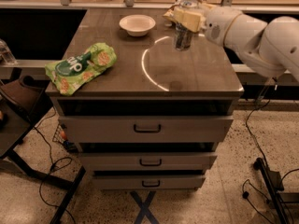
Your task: Move redbull can near green rice chip bag
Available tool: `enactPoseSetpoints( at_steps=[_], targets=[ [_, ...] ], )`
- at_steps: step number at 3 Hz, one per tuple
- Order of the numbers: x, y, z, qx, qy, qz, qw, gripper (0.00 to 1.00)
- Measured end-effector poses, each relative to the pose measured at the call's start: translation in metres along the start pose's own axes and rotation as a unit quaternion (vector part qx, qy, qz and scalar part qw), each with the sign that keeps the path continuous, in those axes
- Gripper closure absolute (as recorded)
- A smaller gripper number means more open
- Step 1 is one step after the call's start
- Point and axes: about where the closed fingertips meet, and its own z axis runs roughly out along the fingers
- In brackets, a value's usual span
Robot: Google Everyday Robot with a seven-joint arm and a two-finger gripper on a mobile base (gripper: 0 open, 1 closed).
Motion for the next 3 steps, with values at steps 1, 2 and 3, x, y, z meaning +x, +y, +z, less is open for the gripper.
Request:
enactPoseSetpoints(
  at_steps=[1, 2, 3],
  targets=[
    [0.011, 0.041, 0.002, -0.028, -0.013, 0.005, 0.9995, 1.0],
    [0.018, 0.088, 0.014, -0.074, -0.022, 0.008, 0.997, 1.0],
    [0.032, 0.123, 0.031, -0.101, -0.014, -0.023, 0.9945, 1.0]
  ],
)
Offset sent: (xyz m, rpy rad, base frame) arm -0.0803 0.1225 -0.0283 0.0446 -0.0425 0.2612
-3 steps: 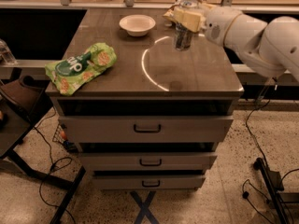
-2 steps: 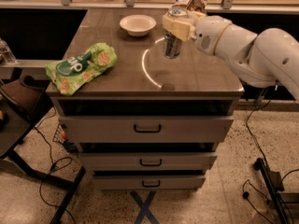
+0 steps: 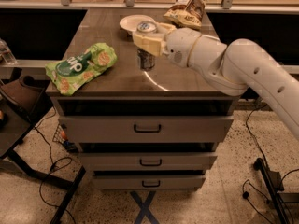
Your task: Move redbull can near green rice chip bag
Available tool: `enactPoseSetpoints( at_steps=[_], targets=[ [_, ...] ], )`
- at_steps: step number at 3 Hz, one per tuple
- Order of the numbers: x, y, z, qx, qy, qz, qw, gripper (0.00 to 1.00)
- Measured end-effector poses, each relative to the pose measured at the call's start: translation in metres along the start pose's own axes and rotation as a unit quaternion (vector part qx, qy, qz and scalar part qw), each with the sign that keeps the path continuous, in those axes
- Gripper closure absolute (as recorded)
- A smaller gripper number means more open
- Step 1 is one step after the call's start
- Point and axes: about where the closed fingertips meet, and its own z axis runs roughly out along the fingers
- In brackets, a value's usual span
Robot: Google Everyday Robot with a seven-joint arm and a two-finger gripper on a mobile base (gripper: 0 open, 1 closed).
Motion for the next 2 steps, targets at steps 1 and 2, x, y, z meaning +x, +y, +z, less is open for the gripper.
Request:
enactPoseSetpoints(
  at_steps=[1, 2],
  targets=[
    [0.026, 0.02, 0.028, -0.015, 0.023, -0.049, 0.9984, 1.0],
    [0.058, 0.036, 0.055, -0.037, 0.054, -0.09, 0.9937, 0.99]
  ],
)
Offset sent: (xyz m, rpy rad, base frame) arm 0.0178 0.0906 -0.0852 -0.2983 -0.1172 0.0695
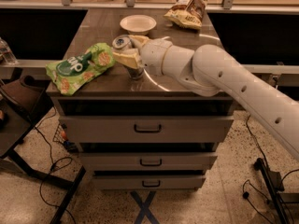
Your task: Move redbull can near green rice chip bag
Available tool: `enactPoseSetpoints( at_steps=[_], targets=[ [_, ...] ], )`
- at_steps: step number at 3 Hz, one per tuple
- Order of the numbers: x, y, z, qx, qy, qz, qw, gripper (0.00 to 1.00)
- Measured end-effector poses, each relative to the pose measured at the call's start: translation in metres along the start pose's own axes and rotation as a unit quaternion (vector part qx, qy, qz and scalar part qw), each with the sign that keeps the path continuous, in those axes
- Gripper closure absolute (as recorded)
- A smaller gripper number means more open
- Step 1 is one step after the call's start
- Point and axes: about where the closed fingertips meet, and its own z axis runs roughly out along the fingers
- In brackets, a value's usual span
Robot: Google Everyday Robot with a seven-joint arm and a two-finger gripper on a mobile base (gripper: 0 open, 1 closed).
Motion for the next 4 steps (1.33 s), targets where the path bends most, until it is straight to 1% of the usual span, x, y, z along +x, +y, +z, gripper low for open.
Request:
enactPoseSetpoints(
  at_steps=[1, 2, 3, 4],
  targets=[
    [-0.0036, 0.0001, -0.0013, 0.0, -0.004, 0.004, 1.0, 0.78],
    [-0.0044, 0.0018, 0.0005, -0.001, -0.004, 0.003, 1.0, 0.54],
    [-0.0057, 0.0041, 0.0028, -0.004, -0.005, 0.003, 1.0, 0.23],
    [-0.0071, 0.0067, 0.0053, -0.007, -0.006, 0.003, 1.0, 0.0]
  ],
)
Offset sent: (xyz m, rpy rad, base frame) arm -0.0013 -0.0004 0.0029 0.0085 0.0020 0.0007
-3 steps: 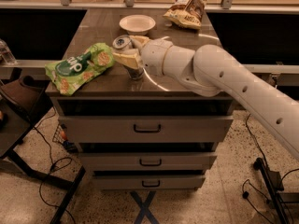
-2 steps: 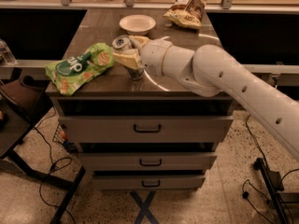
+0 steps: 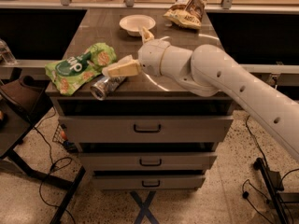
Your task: Move redbull can near green rice chip bag
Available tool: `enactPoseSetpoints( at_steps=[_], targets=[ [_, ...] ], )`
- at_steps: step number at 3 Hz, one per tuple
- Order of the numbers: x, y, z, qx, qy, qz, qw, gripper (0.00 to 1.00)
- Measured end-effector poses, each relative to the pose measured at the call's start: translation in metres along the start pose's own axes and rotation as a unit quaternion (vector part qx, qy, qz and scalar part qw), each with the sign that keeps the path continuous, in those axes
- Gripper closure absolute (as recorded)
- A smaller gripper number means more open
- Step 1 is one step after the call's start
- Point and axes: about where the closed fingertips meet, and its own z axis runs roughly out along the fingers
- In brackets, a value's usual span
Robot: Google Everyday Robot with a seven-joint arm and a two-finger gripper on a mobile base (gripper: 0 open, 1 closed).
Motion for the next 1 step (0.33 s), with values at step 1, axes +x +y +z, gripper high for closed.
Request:
enactPoseSetpoints(
  at_steps=[1],
  targets=[
    [0.0, 0.0001, 0.0001, 0.0, 0.0, 0.0, 1.0, 0.0]
  ],
)
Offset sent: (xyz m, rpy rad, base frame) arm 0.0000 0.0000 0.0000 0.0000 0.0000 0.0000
